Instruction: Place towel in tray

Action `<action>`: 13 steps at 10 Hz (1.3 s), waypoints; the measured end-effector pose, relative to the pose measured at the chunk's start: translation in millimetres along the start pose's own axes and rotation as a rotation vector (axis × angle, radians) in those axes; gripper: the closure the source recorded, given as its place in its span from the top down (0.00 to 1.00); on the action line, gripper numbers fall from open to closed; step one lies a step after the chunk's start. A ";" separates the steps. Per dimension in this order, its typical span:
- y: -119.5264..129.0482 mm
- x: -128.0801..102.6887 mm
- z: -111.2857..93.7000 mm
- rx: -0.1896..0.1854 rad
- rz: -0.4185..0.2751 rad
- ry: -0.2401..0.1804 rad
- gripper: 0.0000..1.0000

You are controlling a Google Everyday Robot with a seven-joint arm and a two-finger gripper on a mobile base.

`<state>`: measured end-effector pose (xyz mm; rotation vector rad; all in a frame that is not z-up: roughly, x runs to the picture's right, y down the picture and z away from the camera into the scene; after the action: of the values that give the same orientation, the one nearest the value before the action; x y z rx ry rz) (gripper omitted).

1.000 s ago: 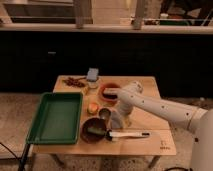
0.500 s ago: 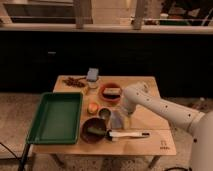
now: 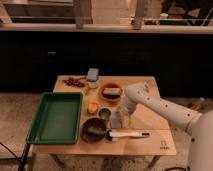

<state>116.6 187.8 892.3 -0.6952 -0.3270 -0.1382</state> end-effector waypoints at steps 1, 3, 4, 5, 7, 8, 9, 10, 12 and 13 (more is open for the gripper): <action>0.3 0.7 -0.5 -0.001 0.000 -0.001 0.34; 1.7 1.6 -3.1 -0.005 -0.001 0.004 0.15; 2.3 3.0 -4.1 -0.005 0.000 0.004 0.05; 2.1 4.3 -4.3 -0.003 0.001 0.006 0.00; 2.0 7.0 -7.6 0.007 0.007 0.000 0.00; 3.6 15.1 -14.4 0.020 0.018 -0.003 0.00; 5.9 24.4 -22.3 0.035 0.032 -0.005 0.00; 6.1 28.4 -28.3 0.048 0.040 -0.007 0.00; 5.8 34.2 -38.1 0.070 0.050 -0.009 0.00; 6.0 37.3 -45.1 0.083 0.055 -0.009 0.00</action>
<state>164.4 162.5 868.9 -0.6218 -0.3205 -0.0686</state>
